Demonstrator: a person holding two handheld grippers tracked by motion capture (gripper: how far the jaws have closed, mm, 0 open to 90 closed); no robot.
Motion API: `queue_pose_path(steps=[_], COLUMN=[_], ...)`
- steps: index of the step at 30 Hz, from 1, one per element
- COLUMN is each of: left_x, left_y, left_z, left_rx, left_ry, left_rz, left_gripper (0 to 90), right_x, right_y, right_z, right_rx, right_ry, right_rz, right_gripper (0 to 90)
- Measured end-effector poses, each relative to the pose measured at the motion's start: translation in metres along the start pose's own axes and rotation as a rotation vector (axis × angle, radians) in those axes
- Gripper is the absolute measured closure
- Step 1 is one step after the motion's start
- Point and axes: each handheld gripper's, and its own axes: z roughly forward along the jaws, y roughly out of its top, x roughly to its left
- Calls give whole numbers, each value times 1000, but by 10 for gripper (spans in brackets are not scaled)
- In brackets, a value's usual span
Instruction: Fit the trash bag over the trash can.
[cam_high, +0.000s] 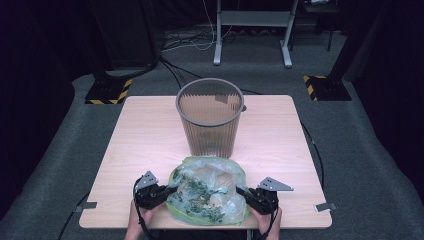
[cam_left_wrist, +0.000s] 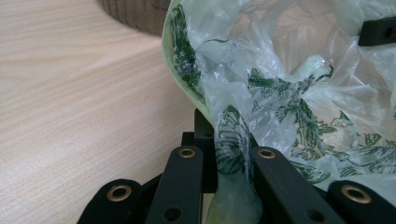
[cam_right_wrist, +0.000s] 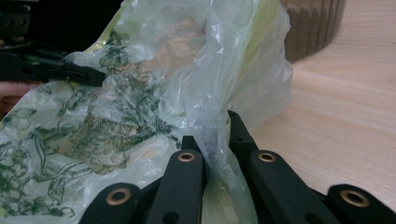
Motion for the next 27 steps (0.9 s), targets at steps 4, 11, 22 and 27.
queue_pose_path(steps=[4, 11, 22, 27], left_x=[-1, -5, -11, -14], left_y=[5, 16, 35, 42], left_z=[-4, -12, -23, -24], left_rx=[-13, -57, -92, -97], left_ry=[-6, -17, -16, -24], left_rz=[4, -6, 14, 23], left_gripper=[869, 869, 870, 870], right_x=[7, 13, 21, 21], right_y=[5, 19, 33, 38], right_z=[0, -4, -17, -24], right_rx=[-17, -75, -179, -228], right_ry=[-24, -31, -55, -49], right_rz=[-36, -60, -125, -128], right_gripper=[871, 867, 839, 839])
